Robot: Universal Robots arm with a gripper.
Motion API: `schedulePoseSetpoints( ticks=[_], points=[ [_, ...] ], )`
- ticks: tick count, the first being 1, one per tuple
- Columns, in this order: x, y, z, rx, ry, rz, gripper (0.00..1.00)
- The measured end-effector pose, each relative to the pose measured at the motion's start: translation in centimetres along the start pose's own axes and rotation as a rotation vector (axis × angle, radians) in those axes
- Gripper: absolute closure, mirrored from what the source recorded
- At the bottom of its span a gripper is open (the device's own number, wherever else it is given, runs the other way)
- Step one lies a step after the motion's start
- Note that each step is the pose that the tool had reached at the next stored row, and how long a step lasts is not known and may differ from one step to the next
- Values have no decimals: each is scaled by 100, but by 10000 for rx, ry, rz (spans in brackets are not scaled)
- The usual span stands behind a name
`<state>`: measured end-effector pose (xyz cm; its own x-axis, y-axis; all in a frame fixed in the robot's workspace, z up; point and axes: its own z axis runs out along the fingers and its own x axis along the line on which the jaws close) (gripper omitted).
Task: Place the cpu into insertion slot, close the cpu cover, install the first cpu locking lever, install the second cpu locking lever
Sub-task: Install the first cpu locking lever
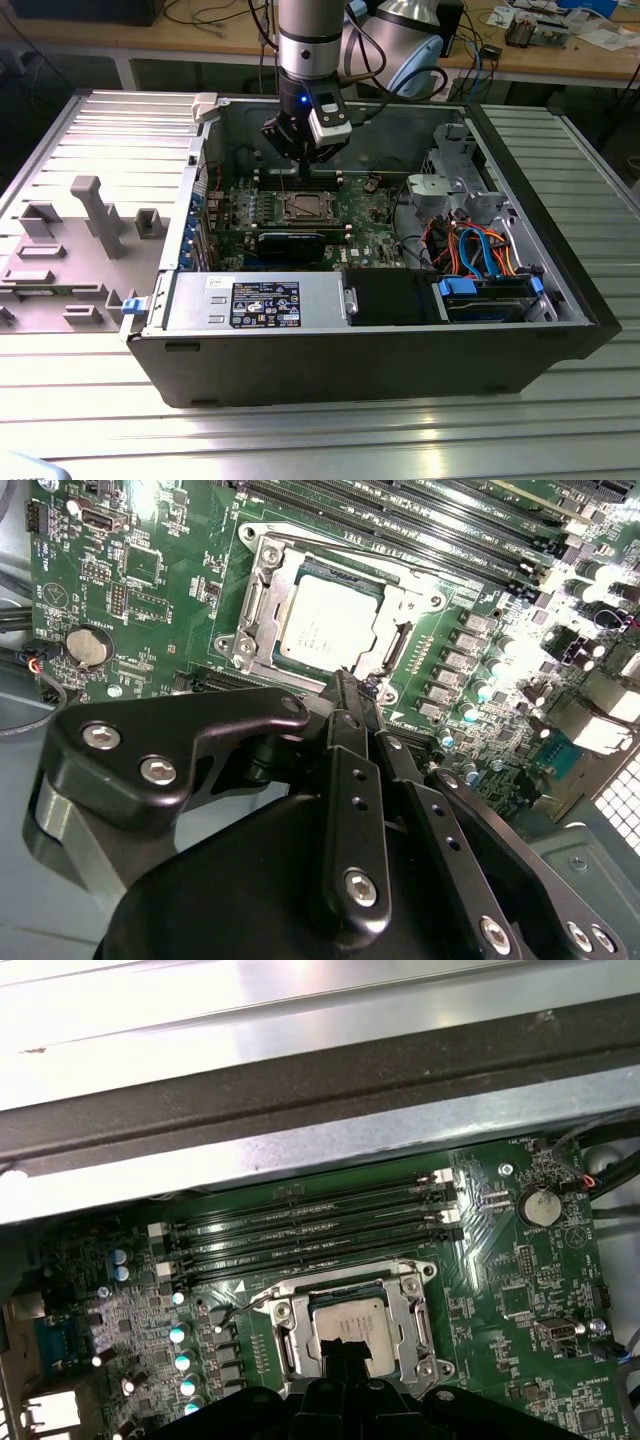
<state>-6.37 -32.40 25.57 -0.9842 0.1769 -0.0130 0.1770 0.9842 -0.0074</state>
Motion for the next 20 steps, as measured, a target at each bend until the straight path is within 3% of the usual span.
schedulePoseSetpoints(
  ticks=[20],
  points=[
    [0, 0, 0, -4, -2, -252, 89]
  ],
)
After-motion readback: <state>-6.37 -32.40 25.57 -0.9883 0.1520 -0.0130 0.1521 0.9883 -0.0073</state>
